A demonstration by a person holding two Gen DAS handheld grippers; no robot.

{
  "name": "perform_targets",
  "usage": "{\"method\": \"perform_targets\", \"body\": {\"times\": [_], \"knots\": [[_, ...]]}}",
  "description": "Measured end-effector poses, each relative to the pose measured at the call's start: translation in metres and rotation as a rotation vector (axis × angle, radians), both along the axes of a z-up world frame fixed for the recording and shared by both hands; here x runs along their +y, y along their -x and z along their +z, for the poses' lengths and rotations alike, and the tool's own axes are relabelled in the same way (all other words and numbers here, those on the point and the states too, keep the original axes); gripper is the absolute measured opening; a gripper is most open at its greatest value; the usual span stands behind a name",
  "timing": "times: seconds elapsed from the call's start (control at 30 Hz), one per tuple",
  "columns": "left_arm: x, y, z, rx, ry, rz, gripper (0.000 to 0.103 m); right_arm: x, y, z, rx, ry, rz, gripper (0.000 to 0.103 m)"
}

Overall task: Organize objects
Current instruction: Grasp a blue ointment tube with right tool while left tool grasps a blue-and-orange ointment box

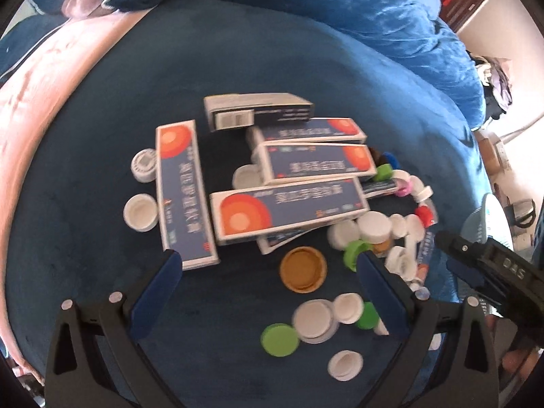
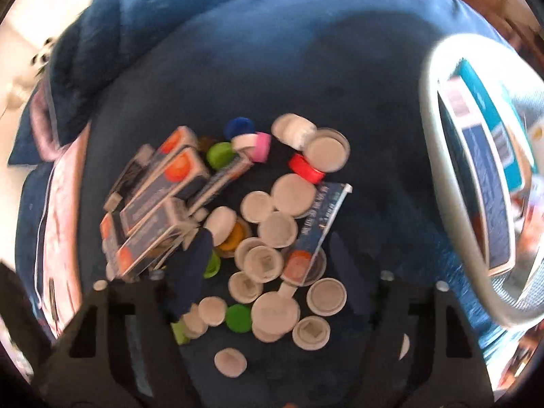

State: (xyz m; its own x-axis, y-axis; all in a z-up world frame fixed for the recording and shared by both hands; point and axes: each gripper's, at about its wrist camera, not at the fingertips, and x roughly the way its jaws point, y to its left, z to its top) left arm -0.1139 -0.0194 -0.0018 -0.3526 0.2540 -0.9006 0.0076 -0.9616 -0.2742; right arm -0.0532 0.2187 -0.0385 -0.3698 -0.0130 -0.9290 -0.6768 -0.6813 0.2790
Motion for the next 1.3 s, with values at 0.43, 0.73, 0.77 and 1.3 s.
{"method": "perform_targets", "body": {"times": [0.43, 0.73, 0.77, 1.3], "knots": [[-0.046, 0.004, -0.017, -0.026, -0.031, 0.103, 0.102, 0.013, -0.012, -0.028, 0.026, 0.076, -0.118, 0.019], [-0.086, 0.019, -0.03, -0.032, -0.096, 0.254, 0.102, -0.024, 0.018, -0.009, 0.093, 0.034, 0.086, 0.019], [-0.085, 0.022, -0.031, -0.029, -0.082, 0.248, 0.102, -0.029, 0.021, -0.009, 0.091, 0.032, 0.106, 0.019], [-0.034, 0.069, -0.057, -0.035, 0.177, 0.044, 0.04, -0.043, 0.034, -0.018, 0.044, 0.001, 0.204, 0.019]]}}
